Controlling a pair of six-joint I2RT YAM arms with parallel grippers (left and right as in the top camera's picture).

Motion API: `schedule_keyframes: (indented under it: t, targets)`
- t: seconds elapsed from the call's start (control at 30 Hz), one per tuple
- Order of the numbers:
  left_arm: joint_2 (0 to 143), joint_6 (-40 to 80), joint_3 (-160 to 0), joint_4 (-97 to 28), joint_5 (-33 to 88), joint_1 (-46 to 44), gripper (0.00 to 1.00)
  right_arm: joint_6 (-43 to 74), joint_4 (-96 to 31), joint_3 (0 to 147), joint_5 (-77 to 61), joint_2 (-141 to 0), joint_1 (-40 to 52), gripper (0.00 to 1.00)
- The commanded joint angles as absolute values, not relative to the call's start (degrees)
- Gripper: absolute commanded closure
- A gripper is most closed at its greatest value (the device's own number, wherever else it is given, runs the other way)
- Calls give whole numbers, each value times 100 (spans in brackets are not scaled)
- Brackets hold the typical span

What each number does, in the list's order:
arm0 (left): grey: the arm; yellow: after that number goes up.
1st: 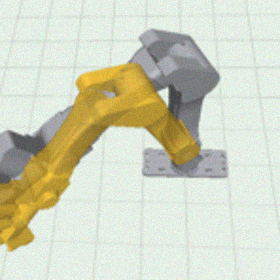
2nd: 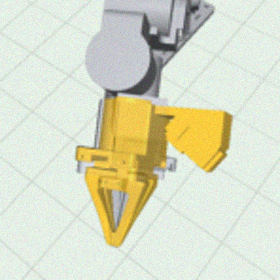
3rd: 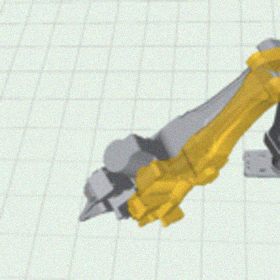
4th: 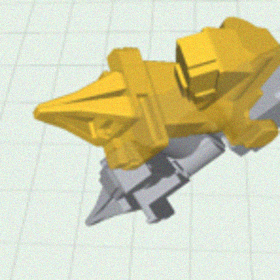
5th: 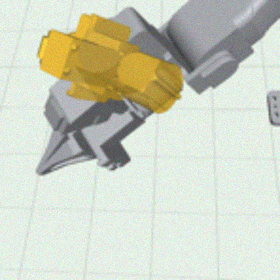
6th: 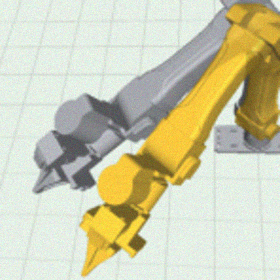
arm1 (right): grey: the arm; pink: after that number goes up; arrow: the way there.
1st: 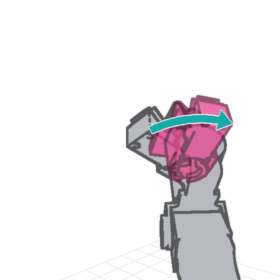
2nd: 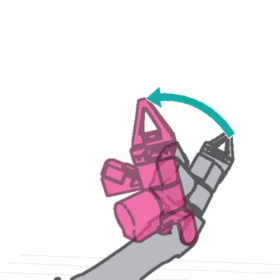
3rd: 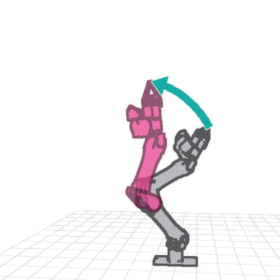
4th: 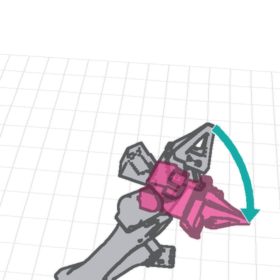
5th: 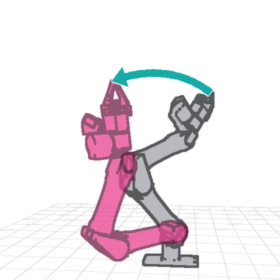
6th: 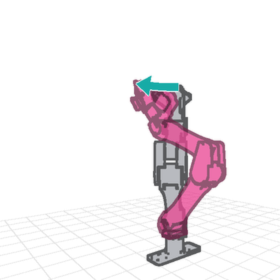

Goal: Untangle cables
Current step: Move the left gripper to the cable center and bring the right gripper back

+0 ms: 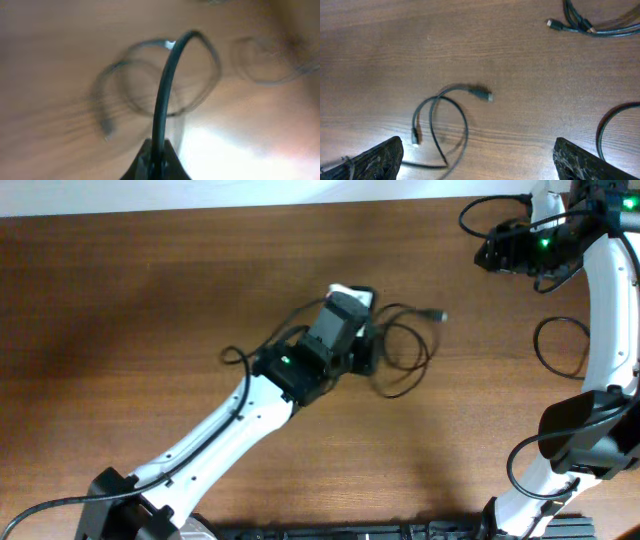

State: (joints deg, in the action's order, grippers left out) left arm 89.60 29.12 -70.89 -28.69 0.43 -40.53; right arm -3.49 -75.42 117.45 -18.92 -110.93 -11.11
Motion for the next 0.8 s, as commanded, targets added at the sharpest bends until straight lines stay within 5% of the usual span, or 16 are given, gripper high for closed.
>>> schedule_keyframes:
  t: [0.0,0.17,0.23,0.3,0.33,0.57,0.63,0.77]
  targets:
    - [9091,2799,-7107,-3402,-1859,-3715,97,-401,-7701,11821,-2040,-11006,-1035,6]
    - [9745,3114,-7107,-3395,-1929,-3197,83,-399,-7909,11780,-2038,-11006,-578,6]
    - [9970,3435,-7107,-3391,-1905,-3011,53,-399,-7909,11590,-2036,-11008,-274,5]
    - [10001,3433,-7107,-3389,-1907,-2943,11,-390,-7905,11260,-2036,-11008,-8,5]
    - [10001,3433,-7107,-3343,-1903,-2928,2,-242,-7854,11000,-2034,-11008,141,5]
    - [9996,3430,-7107,-2644,-580,-2934,1,-30,-6532,8956,-1957,-11008,930,5]
    - [9996,3430,-7107,-2624,-521,-2934,1,696,-5509,8165,-1551,-11008,937,23]
    - [9996,3430,-7107,-2683,-311,-2945,1,1000,-3964,7175,-1476,-11008,967,31]
